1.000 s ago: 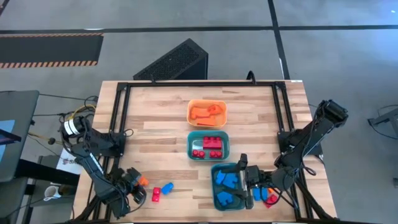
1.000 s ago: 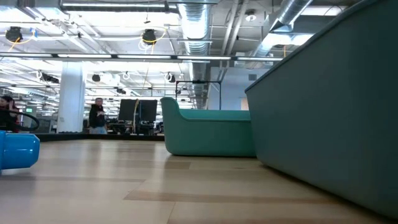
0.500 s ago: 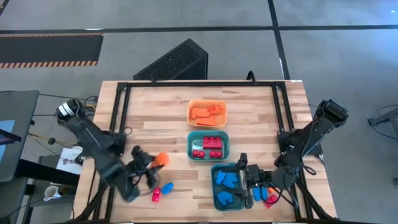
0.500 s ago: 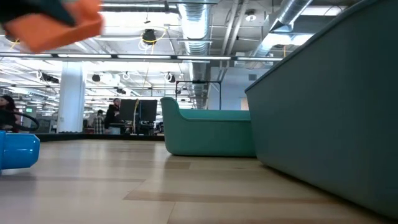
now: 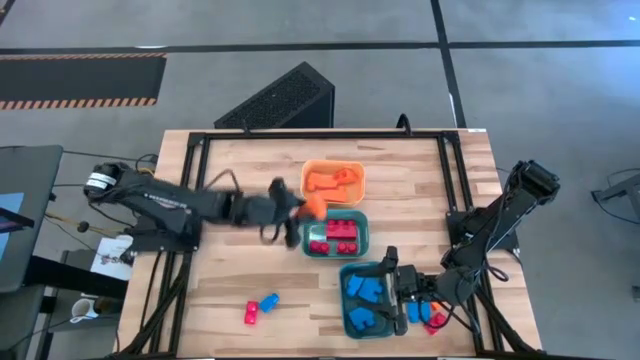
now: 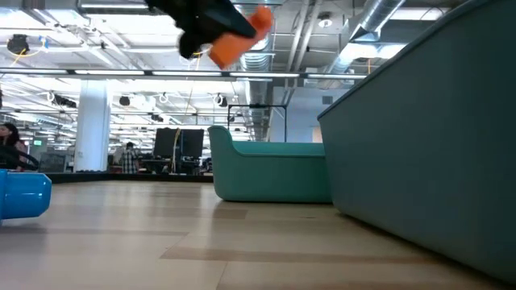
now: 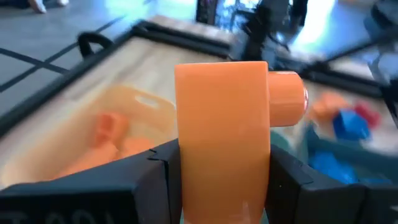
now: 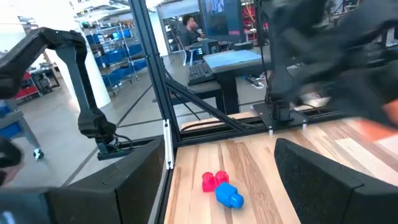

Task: Sort & place blocks by color
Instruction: Put the orange game piece into the orange bin, then put the red game piece into the green bin

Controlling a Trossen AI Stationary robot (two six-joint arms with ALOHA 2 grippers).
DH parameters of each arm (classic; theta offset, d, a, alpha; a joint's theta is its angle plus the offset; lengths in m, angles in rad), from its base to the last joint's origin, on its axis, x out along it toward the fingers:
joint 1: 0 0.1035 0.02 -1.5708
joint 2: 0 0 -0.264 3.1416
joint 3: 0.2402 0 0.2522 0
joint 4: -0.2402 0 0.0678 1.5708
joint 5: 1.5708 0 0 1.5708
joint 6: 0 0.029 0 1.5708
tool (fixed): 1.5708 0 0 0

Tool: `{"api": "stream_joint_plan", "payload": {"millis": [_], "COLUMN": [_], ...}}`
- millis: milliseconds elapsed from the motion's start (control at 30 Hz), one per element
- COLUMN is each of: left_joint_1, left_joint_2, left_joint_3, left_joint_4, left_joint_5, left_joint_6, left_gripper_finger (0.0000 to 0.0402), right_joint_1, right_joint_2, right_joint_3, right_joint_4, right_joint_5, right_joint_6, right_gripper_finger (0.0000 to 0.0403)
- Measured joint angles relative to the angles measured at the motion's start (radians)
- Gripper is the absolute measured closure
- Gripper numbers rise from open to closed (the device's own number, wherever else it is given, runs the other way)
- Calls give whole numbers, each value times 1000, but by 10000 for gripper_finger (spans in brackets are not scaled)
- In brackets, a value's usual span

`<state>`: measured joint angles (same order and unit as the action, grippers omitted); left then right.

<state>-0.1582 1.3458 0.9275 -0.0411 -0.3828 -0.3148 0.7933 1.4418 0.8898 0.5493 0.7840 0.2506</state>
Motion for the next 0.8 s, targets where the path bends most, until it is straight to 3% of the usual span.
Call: {"api": "stream_joint_plan", "payload": {"millis": [233,367,467,800], "left_joint_1": [275,357,380,404], "left_joint_2": [82,173,229,264], "left_joint_3": [-17,-16,-13,12], "left_joint_4": [190,286,327,298], "left_joint_5": [256,377,410,392], "left_joint_6": [64,34,15,-11], "left_gripper_finger": [277,277,274,106], "right_joint_1": [0,0,0,0], "right_joint_2": [0,0,0,0], "right_joint_3": [0,0,0,0], "right_joint_4": [0,-6,-11,-21], "right_joint_5": [0,-1,-1,-1], "right_joint_6": [-24,-24,-23,-23], "right_gripper_finger": [78,78,78,78]}}
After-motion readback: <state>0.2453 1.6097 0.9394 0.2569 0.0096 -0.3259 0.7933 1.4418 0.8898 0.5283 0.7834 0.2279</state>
